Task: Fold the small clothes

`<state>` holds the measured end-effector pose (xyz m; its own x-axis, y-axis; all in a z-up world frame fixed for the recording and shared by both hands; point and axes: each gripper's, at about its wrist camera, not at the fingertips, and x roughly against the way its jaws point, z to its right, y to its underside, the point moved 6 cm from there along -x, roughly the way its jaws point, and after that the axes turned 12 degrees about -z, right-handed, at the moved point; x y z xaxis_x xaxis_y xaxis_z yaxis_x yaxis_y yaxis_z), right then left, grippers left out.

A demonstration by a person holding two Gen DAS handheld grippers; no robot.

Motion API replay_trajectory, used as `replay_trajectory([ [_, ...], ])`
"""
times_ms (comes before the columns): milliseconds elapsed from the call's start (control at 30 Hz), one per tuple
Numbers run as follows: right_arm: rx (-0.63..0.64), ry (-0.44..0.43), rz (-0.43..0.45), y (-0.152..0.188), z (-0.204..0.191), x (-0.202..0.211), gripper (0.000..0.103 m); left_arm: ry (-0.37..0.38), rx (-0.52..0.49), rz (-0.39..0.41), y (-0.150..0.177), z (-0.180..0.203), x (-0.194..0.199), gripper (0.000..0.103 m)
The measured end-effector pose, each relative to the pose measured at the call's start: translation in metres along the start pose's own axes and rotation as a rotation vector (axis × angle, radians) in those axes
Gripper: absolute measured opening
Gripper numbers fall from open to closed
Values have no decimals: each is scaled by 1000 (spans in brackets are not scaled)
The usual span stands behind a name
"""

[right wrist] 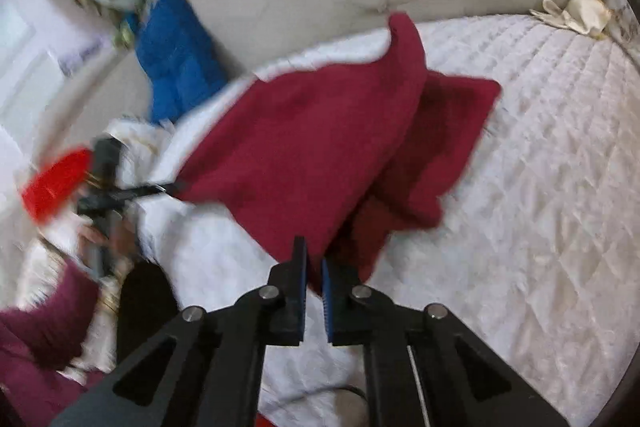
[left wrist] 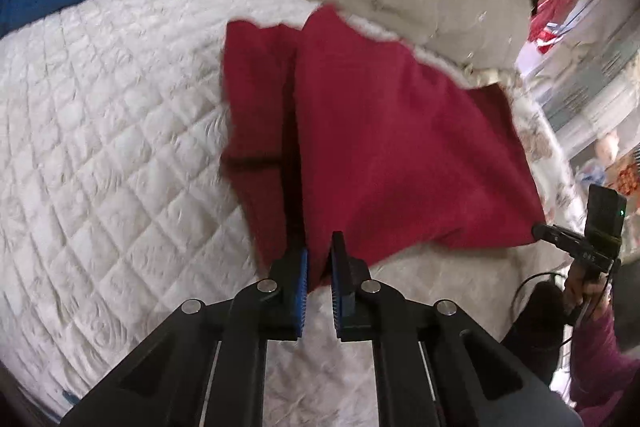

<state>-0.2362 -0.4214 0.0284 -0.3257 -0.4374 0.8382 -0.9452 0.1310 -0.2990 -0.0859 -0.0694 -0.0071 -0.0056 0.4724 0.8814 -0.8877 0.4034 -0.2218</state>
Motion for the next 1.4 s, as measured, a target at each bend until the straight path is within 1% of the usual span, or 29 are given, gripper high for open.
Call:
replay_trajectory([
  [33, -24, 6, -39, 6, 8, -10, 6, -2, 13, -12, 1, -4, -5, 0],
  [67, -32, 6, -52, 7, 10, -14, 6, 9, 37, -15, 1, -9, -8, 0],
  [133, -5, 6, -47, 5, 3, -9, 10, 34, 62, 4, -2, -11, -3, 0],
  [167, 3, 3, -34, 2, -1, -3, 15, 38, 59, 14, -4, -10, 3, 0],
  [200, 8, -3, -9, -3, -4, 8, 26, 26, 52, 24, -7, -9, 8, 0],
  [233, 9, 11, 23, -9, -4, 18, 35, 5, 41, 38, -11, -9, 16, 0],
  [267, 10, 37, 60, -15, -3, 27, 52, -20, 33, 55, -17, -8, 22, 0],
  [300, 10, 67, 96, -23, -2, 35, 59, -37, 31, 74, -24, -7, 28, 5],
  [333, 5, 102, 132, -36, 1, 41, 59, -39, 29, 85, -29, -7, 30, 13],
  [433, -70, 130, 176, -73, 15, 39, 61, -32, 45, 132, -56, -3, 37, 17],
  [500, -136, 155, 170, -103, 32, 21, 69, -47, 67, 149, -78, -2, 30, 18],
  [567, -155, 204, 153, -124, 47, 3, 69, -61, 98, 116, -100, -6, 12, 18],
  [633, -161, 186, 135, -144, 56, -14, 59, -74, 127, 58, -119, -11, -12, 18],
  [667, -162, 175, 123, -150, 59, -18, 30, -73, 136, 39, -123, -15, -19, 14],
  [700, -157, 173, 124, -156, 58, -21, 7, -68, 140, 32, -124, -15, -24, 8],
  [733, -144, 173, 168, -160, 55, -18, 7, -45, 144, 27, -129, -16, -27, 0],
  [800, -120, 156, 238, -164, 52, -6, 7, -48, 130, 75, -133, -14, -17, 0],
  [867, -122, 170, 270, -165, 57, -2, 7, -95, 99, 143, -132, -12, -5, 0],
  [900, -140, 197, 257, -165, 67, -8, 7, -115, 98, 169, -132, -14, -2, 0],
  [967, -175, 230, 196, -164, 83, -27, 9, -136, 129, 164, -136, -20, -10, 0],
  [1033, -219, 263, 134, -159, 97, -41, 19, -143, 155, 132, -136, -26, -24, 0],
  [1067, -238, 259, 146, -156, 98, -37, 29, -142, 158, 130, -135, -26, -25, 0],
  [1100, -251, 243, 172, -153, 96, -29, 32, -136, 158, 131, -134, -24, -24, 0],
  [1133, -251, 227, 203, -150, 91, -18, 33, -133, 160, 132, -133, -23, -22, 0],
  [1200, -215, 221, 242, -144, 73, 0, 40, -132, 167, 134, -129, -21, -13, 0],
  [1233, -177, 216, 250, -141, 60, 9, 41, -128, 171, 140, -124, -19, -6, 7],
  [1267, -144, 206, 243, -138, 49, 11, 41, -120, 175, 149, -120, -16, -1, 12],
  [1333, -76, 164, 205, -131, 25, 11, 41, -122, 158, 156, -106, -9, 9, 14],
  [1400, -36, 117, 177, -120, 6, 6, 41, -149, 136, 153, -93, -2, 13, 14],
])
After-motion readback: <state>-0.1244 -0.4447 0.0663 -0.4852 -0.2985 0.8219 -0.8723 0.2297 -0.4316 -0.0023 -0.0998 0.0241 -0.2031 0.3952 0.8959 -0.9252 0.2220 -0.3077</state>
